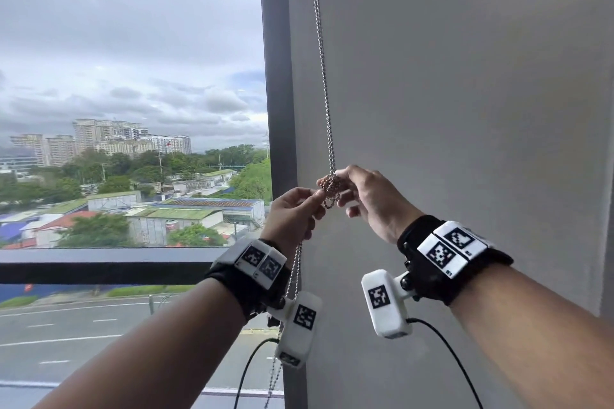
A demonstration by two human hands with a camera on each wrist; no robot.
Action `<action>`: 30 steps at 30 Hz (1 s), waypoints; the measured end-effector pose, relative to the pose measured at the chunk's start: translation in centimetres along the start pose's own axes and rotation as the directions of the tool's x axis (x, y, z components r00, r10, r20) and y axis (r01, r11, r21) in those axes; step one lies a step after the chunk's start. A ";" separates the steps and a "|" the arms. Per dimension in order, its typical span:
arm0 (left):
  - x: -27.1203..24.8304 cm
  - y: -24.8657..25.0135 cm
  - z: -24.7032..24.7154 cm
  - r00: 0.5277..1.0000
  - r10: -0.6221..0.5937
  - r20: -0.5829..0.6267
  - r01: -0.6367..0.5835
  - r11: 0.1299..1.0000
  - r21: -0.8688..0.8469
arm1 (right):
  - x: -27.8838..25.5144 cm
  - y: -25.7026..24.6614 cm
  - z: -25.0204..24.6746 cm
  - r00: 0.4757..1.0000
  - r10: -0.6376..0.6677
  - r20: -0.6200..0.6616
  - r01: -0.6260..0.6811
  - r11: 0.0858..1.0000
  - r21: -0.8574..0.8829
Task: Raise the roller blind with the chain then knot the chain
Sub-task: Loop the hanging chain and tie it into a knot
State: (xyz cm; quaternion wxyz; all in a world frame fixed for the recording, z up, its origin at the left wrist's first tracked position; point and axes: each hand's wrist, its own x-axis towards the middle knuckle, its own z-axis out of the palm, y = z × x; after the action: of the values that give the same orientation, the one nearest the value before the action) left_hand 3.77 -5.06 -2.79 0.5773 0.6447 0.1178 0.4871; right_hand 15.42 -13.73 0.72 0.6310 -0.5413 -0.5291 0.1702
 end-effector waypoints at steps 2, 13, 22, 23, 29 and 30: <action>-0.3 -0.3 0.1 0.999 0.016 -0.028 -0.016 0.999 0.030 | 0.0 -0.3 0.0 1.000 -0.004 0.014 0.004 0.999 0.047; -2.8 -2.8 0.2 0.998 -0.046 0.049 0.050 0.995 -0.086 | -0.1 -0.8 -0.1 0.993 -0.019 0.116 0.039 0.984 -0.175; -3.3 -3.7 -0.7 0.987 -0.097 0.125 0.104 0.993 -0.049 | 1.1 -2.9 0.9 0.990 -0.116 -0.081 0.102 0.983 -0.155; -3.5 -4.0 -0.8 0.983 -0.113 0.146 0.122 0.991 -0.048 | 1.4 -3.3 1.0 0.985 -0.137 -0.106 0.122 0.983 -0.137; -5.1 -6.6 -2.0 0.902 -0.277 0.331 0.255 0.961 0.109 | 3.0 -4.9 1.1 0.971 -0.186 -0.152 0.166 0.977 -0.137; -5.3 -6.8 -2.3 0.893 -0.289 0.346 0.258 0.957 0.134 | 3.1 -5.0 0.9 0.970 -0.192 -0.152 0.169 0.974 -0.152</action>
State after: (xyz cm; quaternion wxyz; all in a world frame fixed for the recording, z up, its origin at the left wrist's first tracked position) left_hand 2.17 -5.30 -11.52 0.6241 0.7239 0.1195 0.2686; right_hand 14.01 -12.60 6.34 0.6466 -0.5454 -0.5325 0.0293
